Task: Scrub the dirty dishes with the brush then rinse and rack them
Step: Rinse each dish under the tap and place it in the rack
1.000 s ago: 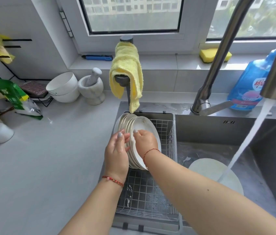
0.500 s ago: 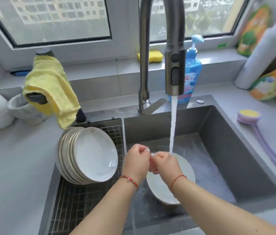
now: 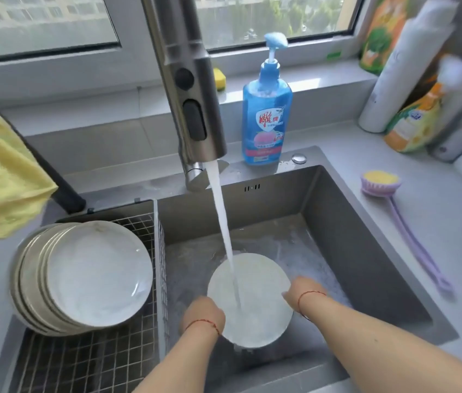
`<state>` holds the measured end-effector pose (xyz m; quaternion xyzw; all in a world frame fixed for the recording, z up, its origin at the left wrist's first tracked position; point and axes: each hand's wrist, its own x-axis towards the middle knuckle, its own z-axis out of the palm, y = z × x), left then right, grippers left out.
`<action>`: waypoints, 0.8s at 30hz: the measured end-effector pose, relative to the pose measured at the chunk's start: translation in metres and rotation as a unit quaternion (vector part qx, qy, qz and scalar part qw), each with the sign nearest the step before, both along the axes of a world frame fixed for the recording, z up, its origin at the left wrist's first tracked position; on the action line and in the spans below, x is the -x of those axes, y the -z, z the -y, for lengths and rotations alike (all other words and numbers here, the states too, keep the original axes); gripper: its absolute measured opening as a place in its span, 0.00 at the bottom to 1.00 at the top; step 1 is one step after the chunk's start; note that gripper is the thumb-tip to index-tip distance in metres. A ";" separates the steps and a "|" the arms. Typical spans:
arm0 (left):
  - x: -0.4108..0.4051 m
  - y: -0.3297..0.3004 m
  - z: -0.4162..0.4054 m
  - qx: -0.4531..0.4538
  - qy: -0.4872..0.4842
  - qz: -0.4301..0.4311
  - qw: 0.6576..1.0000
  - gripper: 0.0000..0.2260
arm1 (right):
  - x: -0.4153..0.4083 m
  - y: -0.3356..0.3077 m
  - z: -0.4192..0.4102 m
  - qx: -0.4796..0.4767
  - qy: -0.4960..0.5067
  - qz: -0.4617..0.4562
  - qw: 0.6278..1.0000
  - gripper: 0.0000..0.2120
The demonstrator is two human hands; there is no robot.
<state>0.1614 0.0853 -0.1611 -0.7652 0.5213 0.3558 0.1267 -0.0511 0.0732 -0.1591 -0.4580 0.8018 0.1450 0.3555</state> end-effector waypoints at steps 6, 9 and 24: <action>0.002 0.031 -0.003 -0.047 -0.002 0.006 0.999 0.12 | 0.003 0.017 0.004 -0.061 -0.033 -0.031 0.997 0.14; 0.000 0.036 -0.001 -0.046 -0.018 0.005 0.999 0.13 | 0.007 0.021 0.005 -0.067 -0.026 -0.029 0.997 0.08; -0.007 0.017 -0.002 -0.079 -0.098 -0.103 0.987 0.08 | 0.020 0.008 0.008 -0.095 0.006 0.086 0.992 0.14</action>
